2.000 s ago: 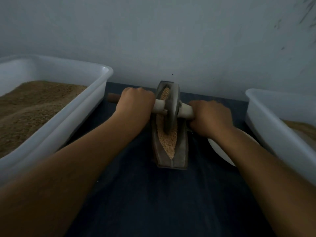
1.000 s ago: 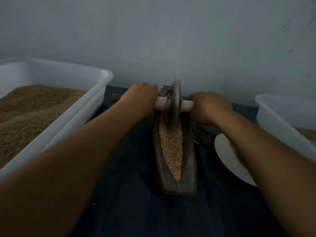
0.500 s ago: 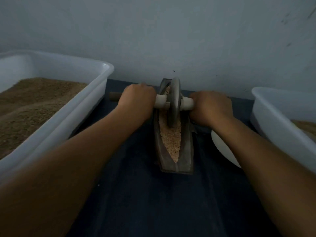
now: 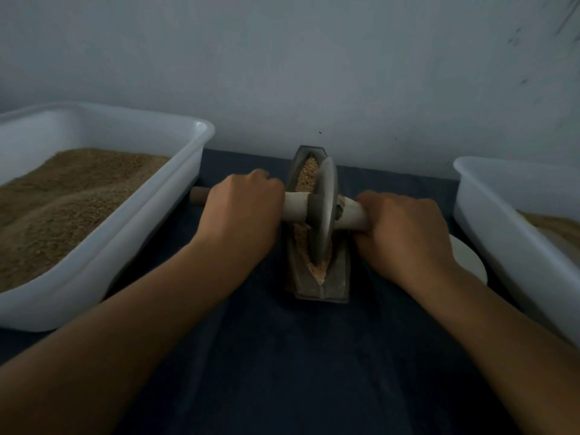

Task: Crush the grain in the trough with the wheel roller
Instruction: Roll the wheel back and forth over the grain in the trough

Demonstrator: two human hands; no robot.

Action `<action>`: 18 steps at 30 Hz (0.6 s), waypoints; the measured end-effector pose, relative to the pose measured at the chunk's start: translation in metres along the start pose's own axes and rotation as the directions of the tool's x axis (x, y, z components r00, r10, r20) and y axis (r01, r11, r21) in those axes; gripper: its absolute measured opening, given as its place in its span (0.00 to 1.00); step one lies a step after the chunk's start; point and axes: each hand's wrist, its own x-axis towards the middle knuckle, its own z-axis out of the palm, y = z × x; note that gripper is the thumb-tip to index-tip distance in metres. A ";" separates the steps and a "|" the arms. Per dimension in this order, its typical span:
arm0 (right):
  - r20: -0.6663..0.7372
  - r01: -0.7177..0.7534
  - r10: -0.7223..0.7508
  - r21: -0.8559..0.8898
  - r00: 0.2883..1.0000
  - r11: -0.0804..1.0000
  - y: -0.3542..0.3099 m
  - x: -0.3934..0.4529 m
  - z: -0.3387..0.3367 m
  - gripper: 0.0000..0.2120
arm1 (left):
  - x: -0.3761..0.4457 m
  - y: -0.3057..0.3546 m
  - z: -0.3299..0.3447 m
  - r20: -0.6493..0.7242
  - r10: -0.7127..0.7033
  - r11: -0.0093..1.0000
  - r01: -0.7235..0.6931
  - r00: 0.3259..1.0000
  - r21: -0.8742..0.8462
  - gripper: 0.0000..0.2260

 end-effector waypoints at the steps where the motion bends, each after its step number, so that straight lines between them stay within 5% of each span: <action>1: 0.005 -0.006 0.006 0.010 1.000 1.000 0.001 0.000 0.002 0.08 | 0.002 0.001 0.001 -0.007 0.011 1.000 -0.011 1.000 0.012 0.12; 10: 0.009 -0.032 0.033 -0.032 0.999 0.999 0.016 0.048 0.040 0.11 | 0.046 -0.001 0.024 0.046 0.021 0.999 -0.023 0.999 0.044 0.19; 18: 0.231 -0.056 0.047 0.032 0.972 0.998 0.037 0.105 0.054 0.12 | 0.105 -0.011 0.035 0.171 0.035 0.999 -0.033 0.985 -0.016 0.20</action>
